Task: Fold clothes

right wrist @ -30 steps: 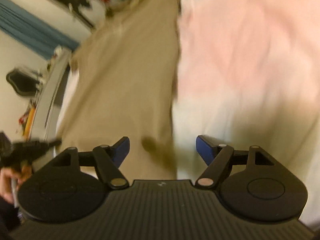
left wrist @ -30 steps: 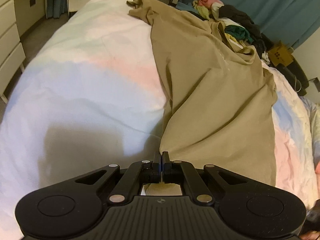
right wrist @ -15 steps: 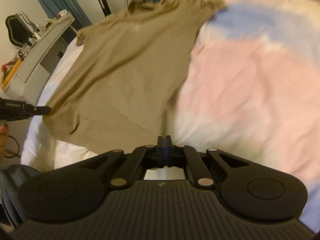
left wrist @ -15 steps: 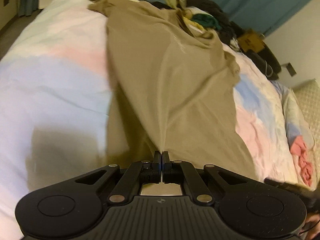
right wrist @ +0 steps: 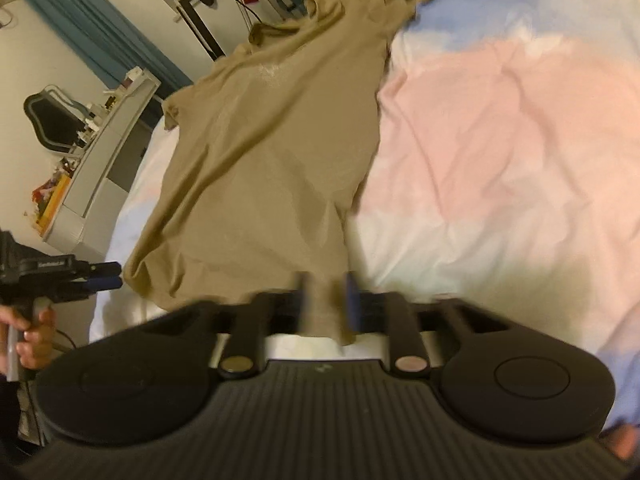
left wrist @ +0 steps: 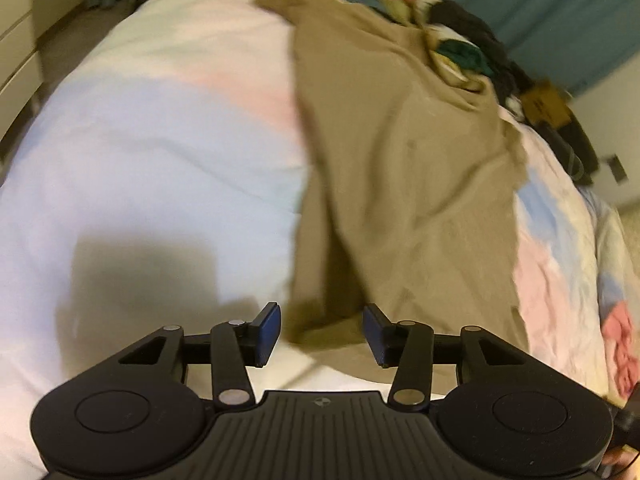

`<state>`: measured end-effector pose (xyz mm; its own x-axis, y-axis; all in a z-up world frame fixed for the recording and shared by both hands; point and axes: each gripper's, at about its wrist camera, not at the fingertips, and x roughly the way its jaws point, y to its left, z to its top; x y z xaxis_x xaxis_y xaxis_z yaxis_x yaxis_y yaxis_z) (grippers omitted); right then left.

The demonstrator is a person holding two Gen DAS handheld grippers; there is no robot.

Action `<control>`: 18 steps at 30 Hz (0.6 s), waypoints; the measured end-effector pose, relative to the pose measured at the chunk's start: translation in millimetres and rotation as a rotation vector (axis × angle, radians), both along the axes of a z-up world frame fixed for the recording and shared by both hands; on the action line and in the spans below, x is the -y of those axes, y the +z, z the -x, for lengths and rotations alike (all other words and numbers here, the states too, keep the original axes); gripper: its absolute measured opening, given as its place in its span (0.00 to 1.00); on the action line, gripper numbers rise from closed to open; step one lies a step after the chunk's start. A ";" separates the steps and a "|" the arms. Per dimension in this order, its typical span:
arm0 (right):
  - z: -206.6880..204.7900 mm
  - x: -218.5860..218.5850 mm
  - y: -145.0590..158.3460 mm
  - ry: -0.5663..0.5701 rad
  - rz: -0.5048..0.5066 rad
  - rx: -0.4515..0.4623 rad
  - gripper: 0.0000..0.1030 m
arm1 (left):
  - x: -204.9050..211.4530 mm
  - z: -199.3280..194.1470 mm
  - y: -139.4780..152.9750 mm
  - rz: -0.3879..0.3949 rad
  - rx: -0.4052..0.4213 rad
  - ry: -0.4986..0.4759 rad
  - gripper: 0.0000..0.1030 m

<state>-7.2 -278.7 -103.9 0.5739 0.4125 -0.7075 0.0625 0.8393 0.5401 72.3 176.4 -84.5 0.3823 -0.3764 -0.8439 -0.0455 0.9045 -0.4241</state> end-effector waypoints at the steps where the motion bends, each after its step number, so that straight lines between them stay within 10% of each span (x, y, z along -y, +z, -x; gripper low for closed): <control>1: -3.2 -3.2 -4.0 0.008 -0.002 -0.007 0.66 | -5.7 -1.6 -3.8 0.018 -0.016 0.009 0.47; 7: -12.4 -24.9 -12.3 0.088 0.071 -0.017 0.64 | -8.7 -11.5 -23.3 0.062 -0.036 0.024 0.47; 11: -18.6 -39.3 -17.9 0.141 0.120 -0.023 0.07 | 3.9 -15.4 -32.9 0.090 -0.028 0.028 0.42; 18: -6.6 -13.4 11.2 0.080 0.184 0.055 0.05 | 21.4 -20.1 -42.7 0.134 -0.009 -0.018 0.34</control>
